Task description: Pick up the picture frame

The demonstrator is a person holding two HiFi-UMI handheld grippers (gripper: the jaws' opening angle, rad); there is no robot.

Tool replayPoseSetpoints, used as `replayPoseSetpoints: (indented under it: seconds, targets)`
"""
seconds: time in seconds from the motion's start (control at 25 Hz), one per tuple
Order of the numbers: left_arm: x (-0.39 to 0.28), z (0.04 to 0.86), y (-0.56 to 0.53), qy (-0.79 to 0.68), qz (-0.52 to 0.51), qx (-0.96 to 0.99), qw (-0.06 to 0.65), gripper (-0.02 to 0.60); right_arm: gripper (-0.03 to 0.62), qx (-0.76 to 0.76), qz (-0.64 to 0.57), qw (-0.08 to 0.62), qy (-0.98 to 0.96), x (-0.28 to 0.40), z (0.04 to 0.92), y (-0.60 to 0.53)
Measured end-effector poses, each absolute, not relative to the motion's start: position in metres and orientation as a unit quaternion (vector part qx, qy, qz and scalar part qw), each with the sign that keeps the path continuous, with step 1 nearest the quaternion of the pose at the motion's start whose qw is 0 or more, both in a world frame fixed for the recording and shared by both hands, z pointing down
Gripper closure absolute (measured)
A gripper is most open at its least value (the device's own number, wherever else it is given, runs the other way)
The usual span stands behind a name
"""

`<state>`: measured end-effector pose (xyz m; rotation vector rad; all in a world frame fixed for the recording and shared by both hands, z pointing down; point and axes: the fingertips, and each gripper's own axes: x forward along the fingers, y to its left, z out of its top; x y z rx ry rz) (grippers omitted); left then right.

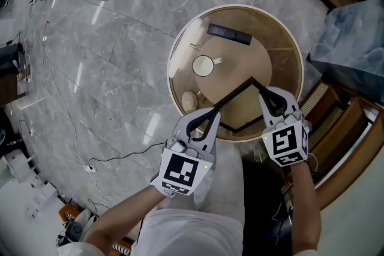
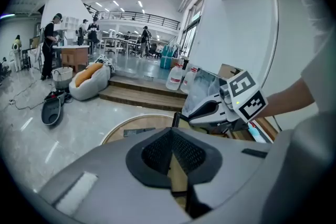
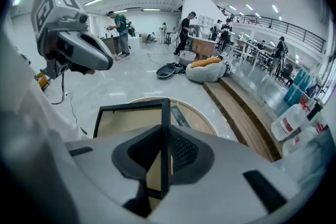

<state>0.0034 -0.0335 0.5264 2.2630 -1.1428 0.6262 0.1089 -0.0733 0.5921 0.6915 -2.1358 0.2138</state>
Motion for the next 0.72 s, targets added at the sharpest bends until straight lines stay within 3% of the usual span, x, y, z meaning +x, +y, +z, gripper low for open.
replayPoseSetpoints:
  seconds: [0.52,0.72]
  targets:
    - [-0.007,0.352,-0.03,-0.456,0.143,0.848,0.228,0.578,0.557,0.459,0.083,0.285,-0.837,0.122,0.375,-0.064]
    - [-0.002,0.3,-0.018,-0.442,0.139,0.867,0.181,0.578,0.559,0.51,0.078,0.253,-0.818,0.13,0.317,-0.048]
